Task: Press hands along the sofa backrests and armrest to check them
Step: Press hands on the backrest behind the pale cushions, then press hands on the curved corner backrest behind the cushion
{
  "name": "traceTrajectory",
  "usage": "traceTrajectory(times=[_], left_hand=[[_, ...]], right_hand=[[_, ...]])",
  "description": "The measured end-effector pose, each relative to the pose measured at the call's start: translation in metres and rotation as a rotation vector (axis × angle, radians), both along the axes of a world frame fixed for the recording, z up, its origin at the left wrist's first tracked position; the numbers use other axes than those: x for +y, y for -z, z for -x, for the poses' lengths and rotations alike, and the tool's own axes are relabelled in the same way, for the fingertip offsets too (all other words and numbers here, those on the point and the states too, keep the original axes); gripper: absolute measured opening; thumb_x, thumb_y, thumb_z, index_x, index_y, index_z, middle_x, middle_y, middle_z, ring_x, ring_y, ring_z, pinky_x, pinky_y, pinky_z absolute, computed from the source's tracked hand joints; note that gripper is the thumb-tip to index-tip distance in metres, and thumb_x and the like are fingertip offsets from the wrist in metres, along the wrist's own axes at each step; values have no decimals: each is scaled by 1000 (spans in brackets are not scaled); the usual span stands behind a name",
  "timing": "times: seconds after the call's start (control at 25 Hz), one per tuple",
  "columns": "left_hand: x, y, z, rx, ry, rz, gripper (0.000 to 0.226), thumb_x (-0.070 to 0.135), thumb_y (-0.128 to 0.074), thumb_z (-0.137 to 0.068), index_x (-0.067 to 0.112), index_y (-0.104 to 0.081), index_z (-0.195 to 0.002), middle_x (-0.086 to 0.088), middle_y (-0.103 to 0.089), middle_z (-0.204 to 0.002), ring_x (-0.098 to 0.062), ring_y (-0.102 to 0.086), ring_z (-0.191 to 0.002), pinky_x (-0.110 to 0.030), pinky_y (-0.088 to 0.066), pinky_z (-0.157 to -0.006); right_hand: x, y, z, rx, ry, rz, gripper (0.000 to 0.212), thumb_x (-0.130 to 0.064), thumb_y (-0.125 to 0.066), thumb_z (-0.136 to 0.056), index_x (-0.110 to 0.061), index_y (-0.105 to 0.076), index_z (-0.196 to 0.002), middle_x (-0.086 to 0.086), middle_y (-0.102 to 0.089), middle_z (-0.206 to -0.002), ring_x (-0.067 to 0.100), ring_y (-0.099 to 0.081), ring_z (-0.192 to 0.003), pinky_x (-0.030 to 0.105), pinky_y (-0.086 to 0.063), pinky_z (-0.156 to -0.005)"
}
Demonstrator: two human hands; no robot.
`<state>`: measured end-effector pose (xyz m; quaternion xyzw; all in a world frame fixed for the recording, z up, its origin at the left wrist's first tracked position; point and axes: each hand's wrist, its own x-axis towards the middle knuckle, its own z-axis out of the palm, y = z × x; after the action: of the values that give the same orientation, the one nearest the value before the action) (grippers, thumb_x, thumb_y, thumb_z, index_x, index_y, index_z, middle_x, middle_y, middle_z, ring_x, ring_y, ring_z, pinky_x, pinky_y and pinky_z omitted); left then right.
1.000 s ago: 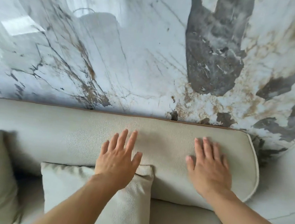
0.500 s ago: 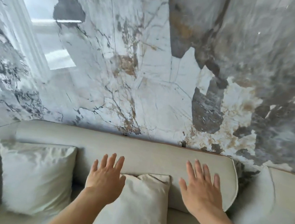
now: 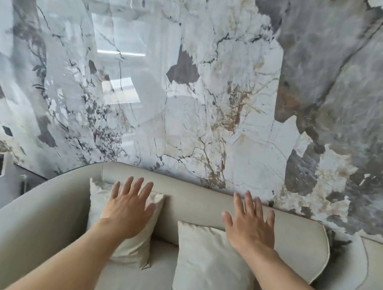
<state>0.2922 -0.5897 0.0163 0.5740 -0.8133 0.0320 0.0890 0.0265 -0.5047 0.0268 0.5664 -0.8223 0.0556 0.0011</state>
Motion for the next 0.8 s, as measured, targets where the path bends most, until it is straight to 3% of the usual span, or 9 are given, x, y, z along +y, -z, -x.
traceTrajectory(times=[0.4,0.8], left_hand=[[9,-30,-125,19,-156,20,63,55,-23,-93,29,-11,-149,0,-12,-160,-23,-1,-147,-47,-1,-119],[-30,-39,-169,-8,-285,43,59,51,-29,-94,27,-17,-146,0,-17,-158,-20,-4,-145,-46,-1,-118]], right_hand=[[-32,-18,-129,-21,-141,44,65,-57,-10,-95,-29,5,-152,-3,12,-162,20,11,-147,51,5,-115],[-122,0,-164,-72,-248,33,66,-58,-9,-94,-29,6,-152,-1,12,-162,21,11,-147,52,8,-115]])
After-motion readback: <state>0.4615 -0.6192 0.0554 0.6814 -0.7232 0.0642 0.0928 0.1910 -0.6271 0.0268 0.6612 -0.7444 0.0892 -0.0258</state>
